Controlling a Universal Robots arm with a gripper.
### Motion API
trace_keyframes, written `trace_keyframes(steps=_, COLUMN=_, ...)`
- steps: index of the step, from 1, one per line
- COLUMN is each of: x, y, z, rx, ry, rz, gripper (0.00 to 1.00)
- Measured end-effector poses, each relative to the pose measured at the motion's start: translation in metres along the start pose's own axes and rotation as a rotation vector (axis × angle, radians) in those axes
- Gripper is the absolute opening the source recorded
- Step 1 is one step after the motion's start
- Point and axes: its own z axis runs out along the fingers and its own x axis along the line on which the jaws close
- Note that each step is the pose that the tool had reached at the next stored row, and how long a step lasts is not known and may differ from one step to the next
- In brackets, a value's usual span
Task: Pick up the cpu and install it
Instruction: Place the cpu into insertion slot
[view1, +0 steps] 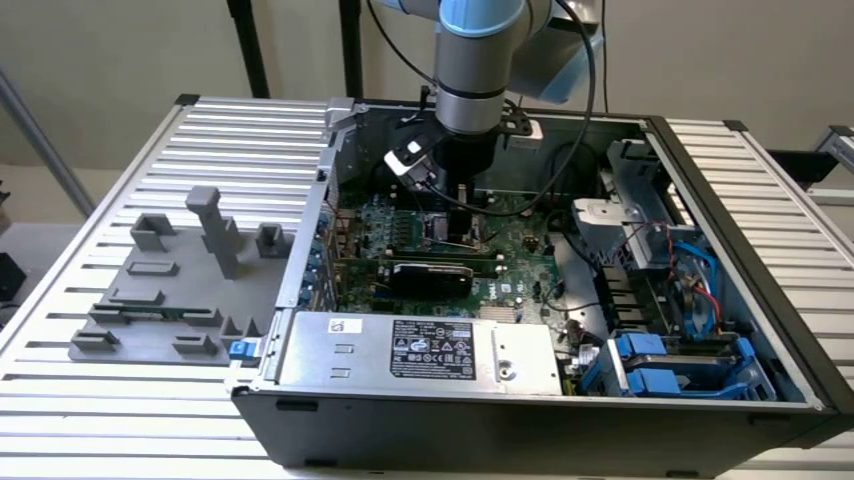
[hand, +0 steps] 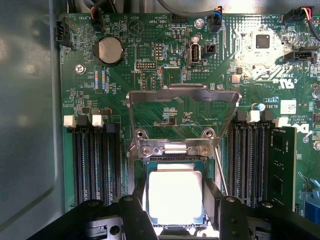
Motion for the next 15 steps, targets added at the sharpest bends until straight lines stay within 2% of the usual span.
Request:
trace_keyframes(steps=3, x=0.0003, y=0.0000, z=0.0001, rx=-0.0001, ry=0.0001, rz=0.000, gripper=0.54)
trace_keyframes(steps=5, x=0.0011, y=0.0003, z=0.0008, rx=-0.0012, ry=0.0034, rz=0.000, gripper=0.55)
trace_keyframes(steps=6, x=0.0010, y=0.0003, z=0.0007, rx=-0.0010, ry=0.0019, rz=0.000, gripper=0.55)
trace_keyframes(steps=7, x=0.0008, y=0.0001, z=0.0003, rx=-0.0005, ry=0.0009, rz=0.000, gripper=0.62)
trace_keyframes(steps=15, x=0.0005, y=0.0000, z=-0.0027, rx=-0.0001, ry=0.0002, rz=0.000, gripper=0.62)
